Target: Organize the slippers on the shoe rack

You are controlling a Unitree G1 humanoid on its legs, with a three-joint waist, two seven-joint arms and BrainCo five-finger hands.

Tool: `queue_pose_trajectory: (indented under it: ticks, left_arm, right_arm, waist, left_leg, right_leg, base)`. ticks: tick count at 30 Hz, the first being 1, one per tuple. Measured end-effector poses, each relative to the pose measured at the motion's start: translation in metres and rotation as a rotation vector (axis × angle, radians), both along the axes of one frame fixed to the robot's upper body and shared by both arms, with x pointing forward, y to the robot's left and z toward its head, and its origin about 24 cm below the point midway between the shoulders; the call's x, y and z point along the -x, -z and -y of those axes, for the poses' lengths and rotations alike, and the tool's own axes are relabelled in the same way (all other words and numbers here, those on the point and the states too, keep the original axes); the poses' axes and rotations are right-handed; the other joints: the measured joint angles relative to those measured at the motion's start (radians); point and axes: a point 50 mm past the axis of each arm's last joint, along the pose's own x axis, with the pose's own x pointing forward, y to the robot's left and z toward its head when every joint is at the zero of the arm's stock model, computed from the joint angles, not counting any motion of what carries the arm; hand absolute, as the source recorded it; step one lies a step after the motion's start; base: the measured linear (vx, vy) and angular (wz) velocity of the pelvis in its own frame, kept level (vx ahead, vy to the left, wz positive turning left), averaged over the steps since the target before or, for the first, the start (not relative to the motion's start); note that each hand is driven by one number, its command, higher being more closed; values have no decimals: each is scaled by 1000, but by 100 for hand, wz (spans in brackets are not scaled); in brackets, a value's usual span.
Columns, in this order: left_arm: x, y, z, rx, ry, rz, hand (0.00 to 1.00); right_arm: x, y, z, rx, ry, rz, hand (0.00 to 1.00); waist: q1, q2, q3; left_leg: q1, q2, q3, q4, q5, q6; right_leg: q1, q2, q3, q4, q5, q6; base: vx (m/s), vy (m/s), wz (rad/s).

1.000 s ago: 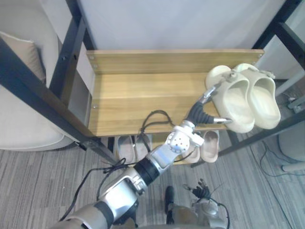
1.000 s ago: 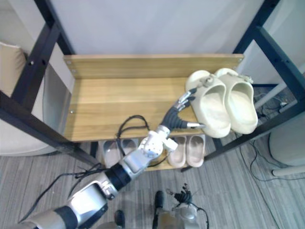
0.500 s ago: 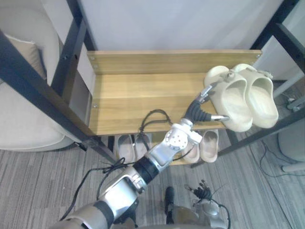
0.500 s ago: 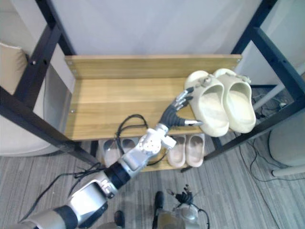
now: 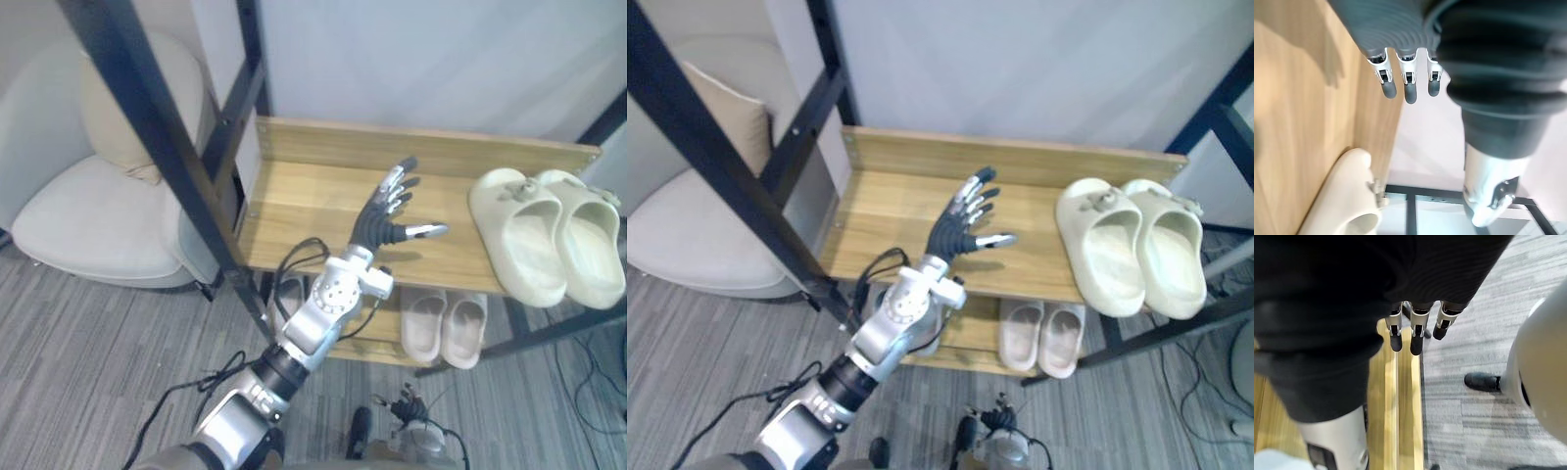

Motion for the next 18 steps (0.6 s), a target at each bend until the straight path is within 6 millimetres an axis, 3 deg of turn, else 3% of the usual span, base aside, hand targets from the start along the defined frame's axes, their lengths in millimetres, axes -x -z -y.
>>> queue_pose_trajectory:
  ticks: [8,12,18]
  left_arm:
    - [31,18,-3,18,149,-44,0]
    - [47,38,-4,6,214,-110,0]
    - [66,84,-27,-39,226,-292,0]
  right_arm:
    - [5,6,-6,3,-78,-54,0]
    - [4,7,-7,7,-98,-64,0]
    - [1,6,-11,12,-141,-59,0]
  waist:
    - [20,4,-27]
    - [23,2,-47]
    - [23,2,-47]
  left_leg:
    - [-1,-3,-39,-1,2,0]
    - [-6,-10,-57,-1,2,0]
    - [4,-10,-61,-2,2,1]
  right_leg:
    - [16,-1,-25,-8,0,0]
    - [19,3,-37,-14,1,1]
    - [28,7,-39,-15,5,-1]
  base:
    - [-14,7,11]
    - [6,10,9]
    - [0,0,0]
